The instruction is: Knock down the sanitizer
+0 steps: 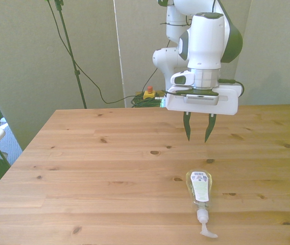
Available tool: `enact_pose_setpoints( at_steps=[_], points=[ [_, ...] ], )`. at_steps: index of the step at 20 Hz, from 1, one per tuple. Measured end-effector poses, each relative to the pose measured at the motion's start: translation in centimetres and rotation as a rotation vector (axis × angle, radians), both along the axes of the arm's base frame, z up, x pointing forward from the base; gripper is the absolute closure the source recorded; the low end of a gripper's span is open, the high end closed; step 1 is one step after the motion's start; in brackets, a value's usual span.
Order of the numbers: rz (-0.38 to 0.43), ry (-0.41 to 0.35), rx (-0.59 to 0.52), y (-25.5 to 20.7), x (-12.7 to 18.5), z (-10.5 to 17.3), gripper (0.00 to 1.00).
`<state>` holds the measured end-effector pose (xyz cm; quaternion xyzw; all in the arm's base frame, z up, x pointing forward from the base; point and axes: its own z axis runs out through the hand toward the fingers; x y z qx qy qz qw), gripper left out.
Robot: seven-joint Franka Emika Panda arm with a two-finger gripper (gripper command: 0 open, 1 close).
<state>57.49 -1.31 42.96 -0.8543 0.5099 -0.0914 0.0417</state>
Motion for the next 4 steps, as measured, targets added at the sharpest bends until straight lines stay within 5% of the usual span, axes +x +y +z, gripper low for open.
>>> enact_pose_setpoints(
  at_steps=[4],
  points=[
    [0.026,0.014,0.003,0.38,-1.39,-0.04,0.00]
  ],
)
